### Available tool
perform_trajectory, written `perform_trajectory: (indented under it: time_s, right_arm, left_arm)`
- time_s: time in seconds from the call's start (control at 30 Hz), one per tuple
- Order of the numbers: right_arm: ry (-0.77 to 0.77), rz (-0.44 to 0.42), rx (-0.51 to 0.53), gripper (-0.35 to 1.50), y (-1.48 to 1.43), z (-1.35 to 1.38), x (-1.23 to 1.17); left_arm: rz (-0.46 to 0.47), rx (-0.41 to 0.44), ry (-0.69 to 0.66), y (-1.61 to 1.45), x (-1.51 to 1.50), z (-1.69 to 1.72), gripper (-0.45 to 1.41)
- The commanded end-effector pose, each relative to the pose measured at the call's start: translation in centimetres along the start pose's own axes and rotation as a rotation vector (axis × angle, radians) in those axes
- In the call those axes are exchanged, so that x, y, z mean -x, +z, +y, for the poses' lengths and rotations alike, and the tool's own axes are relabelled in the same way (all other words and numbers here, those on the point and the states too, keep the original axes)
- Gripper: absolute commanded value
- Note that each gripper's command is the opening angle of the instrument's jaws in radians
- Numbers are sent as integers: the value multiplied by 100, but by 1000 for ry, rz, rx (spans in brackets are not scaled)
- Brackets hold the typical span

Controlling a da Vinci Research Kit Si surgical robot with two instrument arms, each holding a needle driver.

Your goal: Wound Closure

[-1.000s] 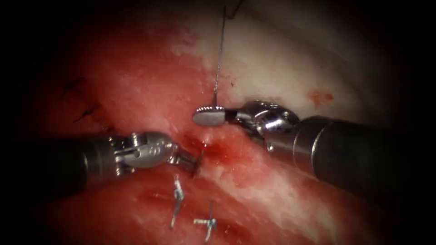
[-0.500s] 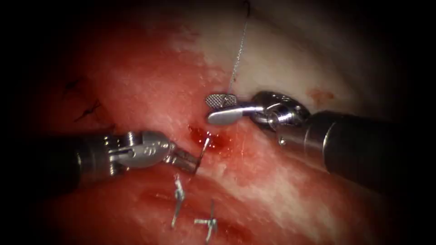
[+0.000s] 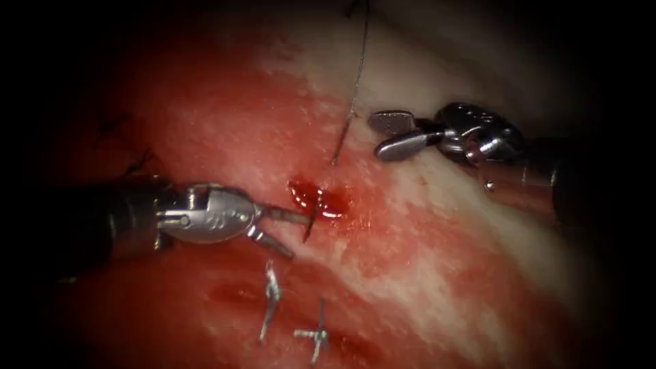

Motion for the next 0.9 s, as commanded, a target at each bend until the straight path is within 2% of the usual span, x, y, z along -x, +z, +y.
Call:
perform_trajectory:
  time_s: [0.03, 0.27, 0.6, 0.9]
  right_arm:
    - [-6, -7, 0, 126, 9, 6, 11]
    - [-23, -7, 1, 123, 12, 9, 28]
    - [-35, -8, 3, 123, 13, 15, 39]
    - [-37, -9, 2, 123, 12, 16, 42]
  left_arm:
    - [13, -10, -5, 4, 0, -3, 14]
    - [46, -39, 0, 4, -8, -9, 10]
    - [83, -77, 9, 2, -24, -20, 10]
    - [88, -74, 10, 16, -21, -26, 17]
